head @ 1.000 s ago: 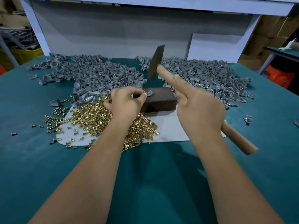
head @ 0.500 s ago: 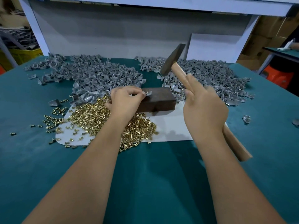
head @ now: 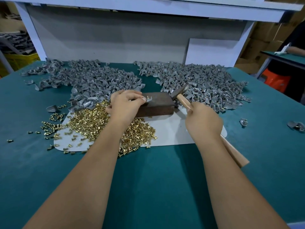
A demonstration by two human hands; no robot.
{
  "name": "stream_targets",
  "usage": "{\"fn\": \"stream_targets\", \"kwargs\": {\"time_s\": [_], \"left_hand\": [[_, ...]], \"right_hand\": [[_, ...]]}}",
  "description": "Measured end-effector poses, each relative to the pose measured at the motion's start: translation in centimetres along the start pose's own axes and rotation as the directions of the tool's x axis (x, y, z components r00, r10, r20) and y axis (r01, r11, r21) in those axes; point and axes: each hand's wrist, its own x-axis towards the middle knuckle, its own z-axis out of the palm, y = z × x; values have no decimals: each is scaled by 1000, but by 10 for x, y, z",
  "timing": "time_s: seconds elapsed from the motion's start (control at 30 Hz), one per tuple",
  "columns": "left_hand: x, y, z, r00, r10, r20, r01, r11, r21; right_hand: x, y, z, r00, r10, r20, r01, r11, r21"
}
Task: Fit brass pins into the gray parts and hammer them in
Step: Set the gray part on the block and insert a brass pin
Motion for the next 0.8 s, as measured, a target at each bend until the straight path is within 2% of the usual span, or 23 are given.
{"fn": "stream_targets", "kwargs": {"time_s": [0.1,0.2,0.27,0.33,0.4,0.5,0.57,0.67,0.73,0.8], "left_hand": [[-1,1,1,1000,23,12,-24,999,30],[1,-1,2,998,30,57,-27,999,-42],[0,-1,2,997,14,74,-9,998,-63],[-1,-2,2,997,7,74,-3,999,-55],[-2,0,1,996,40,79,-37,998,-44],[-5,5,-1,988,132,82,-136,990,40],[-6,9,-1,979,178,100,-186,980,77],[-7,11,-2,972,203,116,-213,973,88],[-7,11,-2,974,200,110,-211,972,103],[-5,10,-2,978,191,86,-201,971,125]], "right_hand": [[0,-3,2,999,-34,-26,32,997,-73],[-2,-3,5,994,-92,-54,81,981,-177],[-3,-4,6,989,-121,-81,105,977,-185],[-4,-9,6,969,-192,-153,181,980,-84],[-6,-20,6,943,-266,-198,292,949,119],[-12,-42,10,945,-318,-80,310,786,535],[-13,-51,12,939,-342,-31,270,681,681],[-3,-53,11,948,-318,24,202,655,728],[10,-55,6,949,-307,78,171,704,689],[31,-57,-2,960,-279,37,189,737,648]]}}
